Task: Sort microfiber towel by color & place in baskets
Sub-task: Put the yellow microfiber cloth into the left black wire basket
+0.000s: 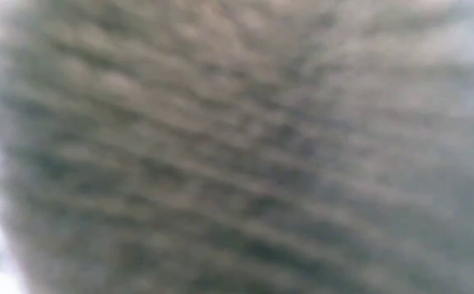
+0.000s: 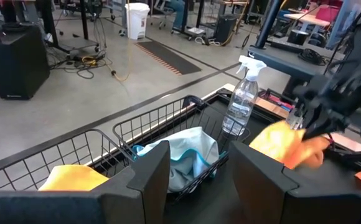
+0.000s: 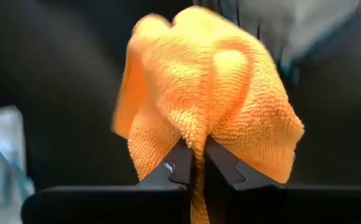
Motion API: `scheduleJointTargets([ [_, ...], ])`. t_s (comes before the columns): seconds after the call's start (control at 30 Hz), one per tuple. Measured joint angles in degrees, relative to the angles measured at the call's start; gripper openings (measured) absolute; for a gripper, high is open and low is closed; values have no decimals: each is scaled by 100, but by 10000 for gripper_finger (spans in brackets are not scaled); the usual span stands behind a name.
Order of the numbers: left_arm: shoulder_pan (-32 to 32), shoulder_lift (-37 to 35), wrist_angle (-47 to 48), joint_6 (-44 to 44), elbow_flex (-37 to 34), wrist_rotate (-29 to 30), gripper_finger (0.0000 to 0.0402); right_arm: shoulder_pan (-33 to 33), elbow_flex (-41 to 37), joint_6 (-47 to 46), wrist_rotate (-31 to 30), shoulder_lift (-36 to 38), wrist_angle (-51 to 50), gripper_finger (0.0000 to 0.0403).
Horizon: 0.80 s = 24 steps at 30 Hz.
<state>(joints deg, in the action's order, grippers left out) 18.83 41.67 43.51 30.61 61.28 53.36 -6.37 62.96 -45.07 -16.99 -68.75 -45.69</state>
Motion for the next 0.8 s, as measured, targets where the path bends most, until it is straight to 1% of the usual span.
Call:
scheduleJointTargets([
  [0.23,0,-42,-19,2,0,1,151,0,1041,755,-1202,0,22,12],
  [0.33,0,-42,-53,2,0,0,151,2,1386,1040,-1523,-3,70,13],
  [0.53,0,-42,-93,2,0,2,151,2,1765,1750,-1616,-5,593,13],
  [0.73,0,-42,-356,-15,0,5,151,124,1736,2578,-1611,-5,1704,13],
  [0.8,-2,-42,-552,-121,0,7,151,231,1724,2735,-1603,-5,1897,13],
])
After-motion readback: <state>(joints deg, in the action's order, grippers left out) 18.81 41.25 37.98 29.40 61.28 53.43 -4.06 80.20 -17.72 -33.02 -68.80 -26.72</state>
